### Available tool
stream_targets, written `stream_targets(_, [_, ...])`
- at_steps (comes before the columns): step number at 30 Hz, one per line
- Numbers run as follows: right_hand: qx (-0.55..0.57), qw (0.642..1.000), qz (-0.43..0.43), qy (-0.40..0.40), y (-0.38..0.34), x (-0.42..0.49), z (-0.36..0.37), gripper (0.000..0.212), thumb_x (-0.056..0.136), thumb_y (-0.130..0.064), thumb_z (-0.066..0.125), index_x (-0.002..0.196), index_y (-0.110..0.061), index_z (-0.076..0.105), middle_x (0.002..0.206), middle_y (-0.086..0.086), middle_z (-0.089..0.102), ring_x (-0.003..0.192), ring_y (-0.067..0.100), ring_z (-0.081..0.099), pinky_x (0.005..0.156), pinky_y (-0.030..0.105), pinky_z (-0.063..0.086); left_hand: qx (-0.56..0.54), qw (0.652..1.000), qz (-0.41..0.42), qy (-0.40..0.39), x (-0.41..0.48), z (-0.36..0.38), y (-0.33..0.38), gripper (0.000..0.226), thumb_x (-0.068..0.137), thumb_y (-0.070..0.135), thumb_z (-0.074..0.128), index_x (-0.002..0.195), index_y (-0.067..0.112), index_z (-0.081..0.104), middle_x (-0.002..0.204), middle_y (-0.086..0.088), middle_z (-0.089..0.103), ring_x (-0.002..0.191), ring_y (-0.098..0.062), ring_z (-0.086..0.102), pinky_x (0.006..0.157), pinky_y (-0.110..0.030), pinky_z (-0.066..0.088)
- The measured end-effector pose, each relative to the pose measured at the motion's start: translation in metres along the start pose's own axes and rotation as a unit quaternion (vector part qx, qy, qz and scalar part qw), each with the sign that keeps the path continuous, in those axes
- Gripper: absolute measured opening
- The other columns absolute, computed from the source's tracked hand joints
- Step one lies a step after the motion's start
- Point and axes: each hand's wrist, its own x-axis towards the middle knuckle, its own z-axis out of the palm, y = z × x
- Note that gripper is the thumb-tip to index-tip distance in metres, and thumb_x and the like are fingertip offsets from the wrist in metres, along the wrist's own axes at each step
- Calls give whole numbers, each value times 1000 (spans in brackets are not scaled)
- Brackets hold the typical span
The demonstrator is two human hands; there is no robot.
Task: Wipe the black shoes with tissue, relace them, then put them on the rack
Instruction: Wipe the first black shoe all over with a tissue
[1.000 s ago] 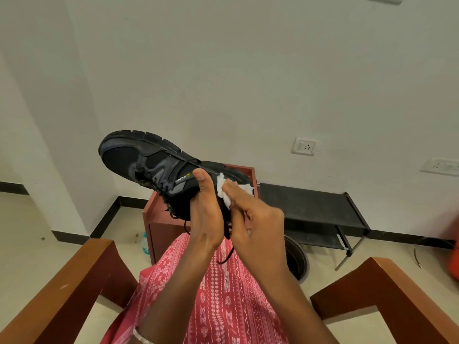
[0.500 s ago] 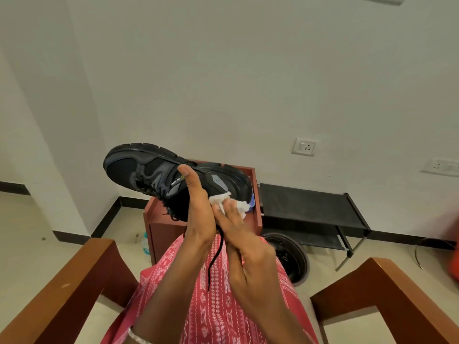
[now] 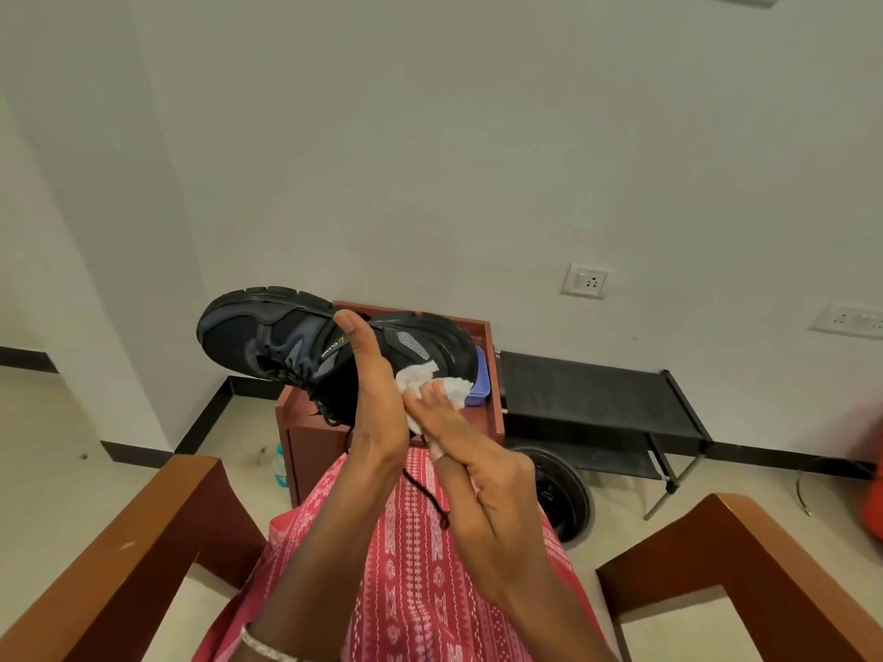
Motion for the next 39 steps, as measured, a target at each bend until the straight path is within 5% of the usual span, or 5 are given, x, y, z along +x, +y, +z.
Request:
stream_targets(4, [1,1000,-3,1,4,5,1,50,99,3,51,140,-25,52,146,-12,51,142,2,40,117,28,36,20,1000,5,-18,-5,4,0,124,63,100,21,143,10,51,130,-12,64,125,-24,58,114,-45,37])
stream_targets(8, [5,1000,8,-5,5,36,2,44,102,-1,47,141,-18,55,148,-5,51,143,3,38,117,35,38,31,997,26,-60,-11,5,-3,92,69,94,18,83,26,78,90,-8,76,96,-25,72,99,-47,52])
stream_targets(22, [-69,993,93,2,5,15,1,48,105,-47,30,149,-31,41,155,-19,35,148,-7,17,124,42,22,50,997,61,-11,-9,1,6,65,71,95,21,102,47,51,103,34,64,106,16,55,110,-28,35])
stream_targets(28, [-86,994,72,-14,-2,55,1,48,107,-40,29,149,-23,45,159,-8,34,151,-2,8,127,39,10,137,986,85,-34,-10,4,-8,95,64,100,17,84,23,69,93,-11,75,88,-11,69,87,-33,52])
stream_targets(39, [-130,990,62,9,11,25,-11,48,106,-50,21,144,-35,45,158,-16,32,152,0,2,126,39,-2,110,991,69,-21,-6,0,-13,85,66,100,21,89,26,56,85,-17,61,87,-17,53,92,-53,49])
